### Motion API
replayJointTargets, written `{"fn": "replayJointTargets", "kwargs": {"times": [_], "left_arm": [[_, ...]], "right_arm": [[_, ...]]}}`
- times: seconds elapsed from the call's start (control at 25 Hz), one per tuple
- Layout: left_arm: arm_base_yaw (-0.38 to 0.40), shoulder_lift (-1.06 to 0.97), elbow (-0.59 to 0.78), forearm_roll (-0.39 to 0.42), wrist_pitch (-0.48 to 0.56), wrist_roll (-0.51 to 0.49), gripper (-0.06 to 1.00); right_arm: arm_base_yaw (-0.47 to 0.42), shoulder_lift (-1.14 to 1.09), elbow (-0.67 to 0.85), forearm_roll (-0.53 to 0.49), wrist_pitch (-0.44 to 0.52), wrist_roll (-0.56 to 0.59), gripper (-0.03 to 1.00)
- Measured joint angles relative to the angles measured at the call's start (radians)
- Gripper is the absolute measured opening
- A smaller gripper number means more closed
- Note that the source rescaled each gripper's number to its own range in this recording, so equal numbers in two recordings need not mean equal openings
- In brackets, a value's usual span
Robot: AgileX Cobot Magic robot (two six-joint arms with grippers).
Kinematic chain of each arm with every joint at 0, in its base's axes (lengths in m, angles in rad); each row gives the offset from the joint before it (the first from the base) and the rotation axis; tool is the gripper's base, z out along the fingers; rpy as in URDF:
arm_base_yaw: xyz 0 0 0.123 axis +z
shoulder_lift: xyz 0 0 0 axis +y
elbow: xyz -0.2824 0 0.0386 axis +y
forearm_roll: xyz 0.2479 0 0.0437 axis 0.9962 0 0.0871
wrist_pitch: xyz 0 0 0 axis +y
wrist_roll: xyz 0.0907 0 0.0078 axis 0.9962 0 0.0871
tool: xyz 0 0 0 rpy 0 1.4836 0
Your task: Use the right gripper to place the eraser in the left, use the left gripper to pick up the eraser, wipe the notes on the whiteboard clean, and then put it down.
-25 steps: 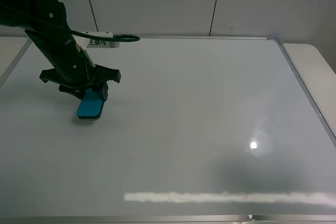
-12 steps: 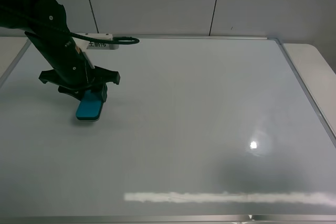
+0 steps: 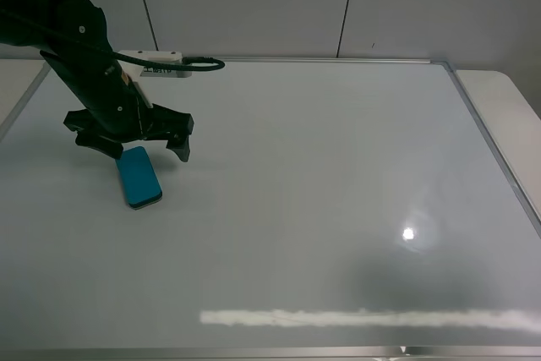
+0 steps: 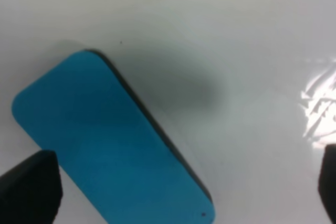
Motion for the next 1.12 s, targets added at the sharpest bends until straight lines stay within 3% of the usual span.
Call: {"fn": "replayJointTargets", "kwargs": {"times": [0.28,0.48,0.68,0.84,0.96,1.12], "left_arm": [[0.000,-0.043,0.001,0.004,-0.016,0.000,0.99],[0.000,-0.199,0.001,0.075,-0.022,0.011,1.00],[0.000,-0.406,0.001,0.174,0.055,0.031,1.00],[0.000,-0.587,0.001,0.206,0.123,0.037,1.00],[0.028,-0.717,0.004,0.209,0.187,0.059,1.00],[0.122,-0.923,0.063,0.195,0.214,0.072,1.00]], "right_arm": [[0.000,0.000,0.000,0.000,0.000,0.000,1.00],[0.000,0.000,0.000,0.000,0.000,0.000,1.00],[0.000,0.000,0.000,0.000,0.000,0.000,1.00],[0.000,0.000,0.000,0.000,0.000,0.000,1.00],[0.000,0.000,0.000,0.000,0.000,0.000,1.00],[0.000,0.000,0.000,0.000,0.000,0.000,1.00]]}}
